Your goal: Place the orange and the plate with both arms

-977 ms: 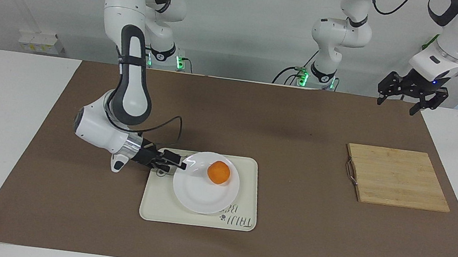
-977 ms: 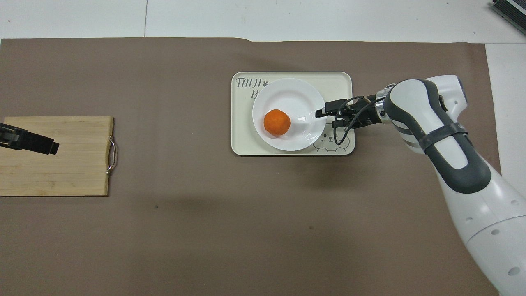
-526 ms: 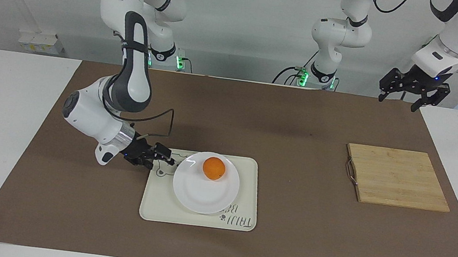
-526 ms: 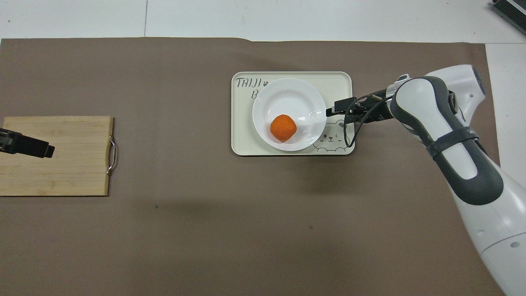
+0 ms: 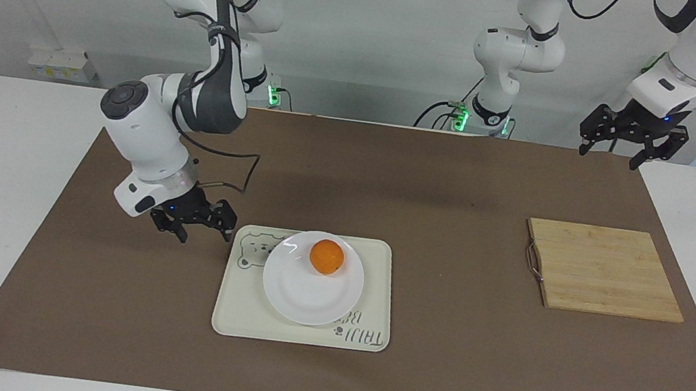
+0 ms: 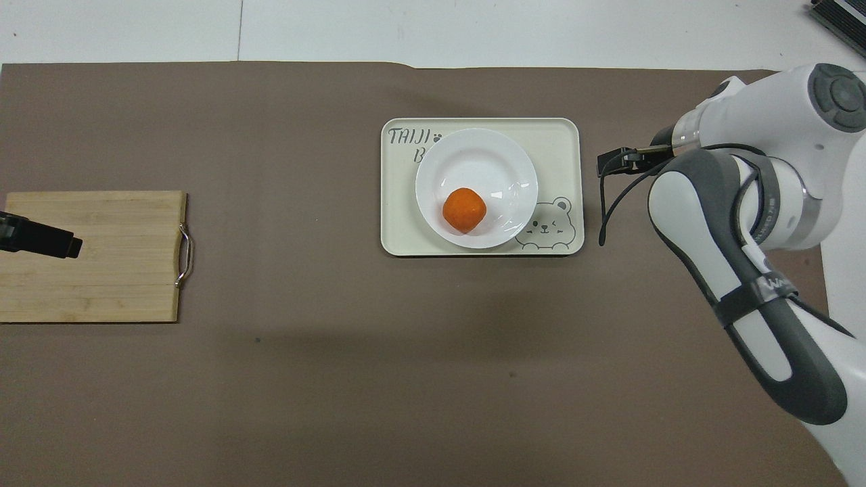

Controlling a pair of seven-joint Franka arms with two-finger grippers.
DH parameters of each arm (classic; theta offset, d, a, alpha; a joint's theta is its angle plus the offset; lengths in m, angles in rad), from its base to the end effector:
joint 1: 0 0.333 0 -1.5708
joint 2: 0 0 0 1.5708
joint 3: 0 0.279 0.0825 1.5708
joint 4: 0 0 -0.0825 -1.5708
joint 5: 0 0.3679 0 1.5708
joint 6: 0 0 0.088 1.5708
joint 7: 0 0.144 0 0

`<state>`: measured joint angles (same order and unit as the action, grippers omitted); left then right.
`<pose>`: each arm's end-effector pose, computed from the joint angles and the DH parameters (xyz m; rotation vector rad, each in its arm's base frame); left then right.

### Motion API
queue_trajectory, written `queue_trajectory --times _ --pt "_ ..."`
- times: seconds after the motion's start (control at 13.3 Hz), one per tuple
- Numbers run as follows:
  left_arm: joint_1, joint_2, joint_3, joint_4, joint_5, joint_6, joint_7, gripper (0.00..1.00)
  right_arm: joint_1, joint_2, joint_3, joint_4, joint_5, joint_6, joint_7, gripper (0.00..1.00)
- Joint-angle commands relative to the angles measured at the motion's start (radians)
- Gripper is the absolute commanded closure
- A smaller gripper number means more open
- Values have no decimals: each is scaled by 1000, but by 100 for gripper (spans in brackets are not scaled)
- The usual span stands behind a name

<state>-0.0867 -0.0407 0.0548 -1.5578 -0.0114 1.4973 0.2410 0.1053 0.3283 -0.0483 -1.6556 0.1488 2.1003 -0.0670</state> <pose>0.5189 -0.0178 0.5715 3.0966 -0.4264 -0.0287 0.6407 0.0506 0.3664 -3.0184 -0.0902 -0.1778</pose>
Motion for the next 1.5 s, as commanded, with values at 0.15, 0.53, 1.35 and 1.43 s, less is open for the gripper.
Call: queue_trajectory --times 0.15,0.53,1.35,1.43 --pt "-7 -13 2 22 10 -9 -16 0 -38 -126 -13 -13 -107 -138 21 0" --pt "-7 -21 2 15 10 -11 -16 0 -90 -242 -19 -13 -109 -276 19 0" --pt "5 35 4 94 -15 -72 -16 0 -124 -382 -50 83 -136 -592 65 0" --pt "5 35 4 94 -15 -71 -16 0 -124 -393 -47 70 -138 -597 81 0"
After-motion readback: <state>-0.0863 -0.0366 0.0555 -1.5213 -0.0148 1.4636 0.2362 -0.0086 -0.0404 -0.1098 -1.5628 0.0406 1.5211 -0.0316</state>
